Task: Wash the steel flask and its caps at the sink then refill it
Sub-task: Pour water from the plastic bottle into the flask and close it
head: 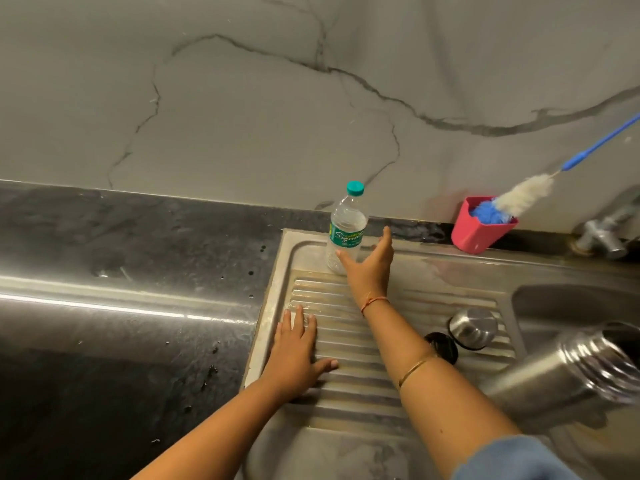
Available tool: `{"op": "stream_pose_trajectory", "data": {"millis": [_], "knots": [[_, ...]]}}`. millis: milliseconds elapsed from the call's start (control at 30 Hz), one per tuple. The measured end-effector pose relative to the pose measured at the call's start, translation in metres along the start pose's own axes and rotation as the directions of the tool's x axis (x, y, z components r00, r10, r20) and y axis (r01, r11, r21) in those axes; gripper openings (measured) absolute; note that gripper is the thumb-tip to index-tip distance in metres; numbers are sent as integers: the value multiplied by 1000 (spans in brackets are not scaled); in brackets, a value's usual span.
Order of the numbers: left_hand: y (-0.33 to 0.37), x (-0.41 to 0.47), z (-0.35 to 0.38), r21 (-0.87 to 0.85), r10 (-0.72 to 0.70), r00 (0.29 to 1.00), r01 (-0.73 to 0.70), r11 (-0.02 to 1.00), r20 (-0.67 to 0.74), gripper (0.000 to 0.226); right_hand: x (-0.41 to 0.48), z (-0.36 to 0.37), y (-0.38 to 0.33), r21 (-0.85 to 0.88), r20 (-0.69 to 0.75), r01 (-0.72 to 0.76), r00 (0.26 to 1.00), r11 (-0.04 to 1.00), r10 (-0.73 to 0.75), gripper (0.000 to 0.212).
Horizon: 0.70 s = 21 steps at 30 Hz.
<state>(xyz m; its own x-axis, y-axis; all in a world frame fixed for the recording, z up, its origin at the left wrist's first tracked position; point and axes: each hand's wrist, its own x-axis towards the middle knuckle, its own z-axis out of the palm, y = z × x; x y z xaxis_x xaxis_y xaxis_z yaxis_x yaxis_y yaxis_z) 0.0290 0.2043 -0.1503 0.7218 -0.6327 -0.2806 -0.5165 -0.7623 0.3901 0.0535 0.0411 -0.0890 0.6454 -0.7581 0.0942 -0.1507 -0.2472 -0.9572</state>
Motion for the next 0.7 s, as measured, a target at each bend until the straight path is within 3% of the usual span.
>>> {"op": "stream_pose_trajectory", "data": {"millis": [167, 400, 567, 700], "knots": [[5, -5, -2, 3, -11, 999, 11, 1000, -41, 95, -76, -23, 16, 29, 107, 99, 989, 995, -102, 71], [35, -31, 13, -50, 44, 972, -57, 997, -231, 76, -136, -92, 49, -201, 161, 334, 938, 921, -306, 21], [72, -44, 27, -156, 171, 959, -208, 966, -225, 66, -148, -143, 63, -348, 134, 374, 927, 860, -349, 6], [106, -38, 26, -257, 243, 943, -299, 919, -229, 67, -159, -175, 74, -361, 135, 350, 937, 865, -323, 9]]}}
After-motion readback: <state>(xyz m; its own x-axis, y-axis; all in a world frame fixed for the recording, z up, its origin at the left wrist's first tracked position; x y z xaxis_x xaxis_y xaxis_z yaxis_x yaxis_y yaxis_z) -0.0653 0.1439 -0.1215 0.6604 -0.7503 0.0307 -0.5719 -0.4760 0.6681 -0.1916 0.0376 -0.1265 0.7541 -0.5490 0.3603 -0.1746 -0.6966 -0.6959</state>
